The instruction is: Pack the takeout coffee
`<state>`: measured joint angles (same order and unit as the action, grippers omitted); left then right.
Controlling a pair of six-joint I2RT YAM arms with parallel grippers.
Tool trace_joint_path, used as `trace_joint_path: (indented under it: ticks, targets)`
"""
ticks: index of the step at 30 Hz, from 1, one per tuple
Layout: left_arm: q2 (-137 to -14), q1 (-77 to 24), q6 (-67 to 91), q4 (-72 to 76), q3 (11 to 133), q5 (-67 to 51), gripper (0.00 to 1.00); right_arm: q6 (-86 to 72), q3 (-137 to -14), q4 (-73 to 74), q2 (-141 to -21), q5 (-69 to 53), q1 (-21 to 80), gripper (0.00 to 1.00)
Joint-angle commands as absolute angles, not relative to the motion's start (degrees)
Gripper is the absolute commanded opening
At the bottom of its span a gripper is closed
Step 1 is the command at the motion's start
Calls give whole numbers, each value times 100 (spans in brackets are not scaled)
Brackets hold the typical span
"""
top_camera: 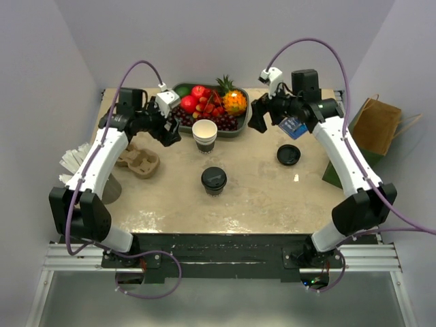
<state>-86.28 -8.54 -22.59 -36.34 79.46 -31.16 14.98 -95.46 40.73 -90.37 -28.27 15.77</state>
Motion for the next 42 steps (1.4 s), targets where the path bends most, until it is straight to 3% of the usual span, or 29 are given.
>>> trace_joint_path:
  ticks: [1,5,11,14,16,18,20,25,28,33,42]
  targets:
    - [-8437,-835,-2928,-4052,8218,-2733,91,1414,-9894,4077,-8508,-806,1389,99]
    - [-8596,-835,-2550,-3675,8323,-2962,90,1714,-10599,4508,-8342,435,846,96]
    - [-8341,-835,-1855,-2543,7744,-3313,89,1398,-11039,4536,-7999,888,-419,86]
    - [-8411,-844,-1670,-2522,7787,-3891,88,1344,-10978,4657,-7823,205,-721,84]
    - [-8437,-844,-2158,-2802,7831,-4976,91,1554,-10838,4859,-7901,-1260,-721,84]
    - [-8385,-852,-2346,-3172,7753,-5255,91,1792,-10645,5238,-8033,-2412,-677,79]
    - [-8324,-853,-2399,-3469,7647,-5239,90,2003,-9838,5055,-8033,-3031,-187,82]
    - [-7902,-844,-2830,-3920,7330,-4538,90,3961,-7696,5002,-7752,-2831,1929,93]
    - [-7665,-835,-2778,-3903,7242,-3993,91,4192,-6903,4563,-7831,-2839,2380,95]
    - [-7260,-756,-2234,-3753,7198,-3525,92,4570,-6328,3657,-8542,-2777,3005,93]
    - [-6908,-238,-1363,-3937,7794,-3524,93,4465,-6862,2909,-9825,-3102,3427,95]
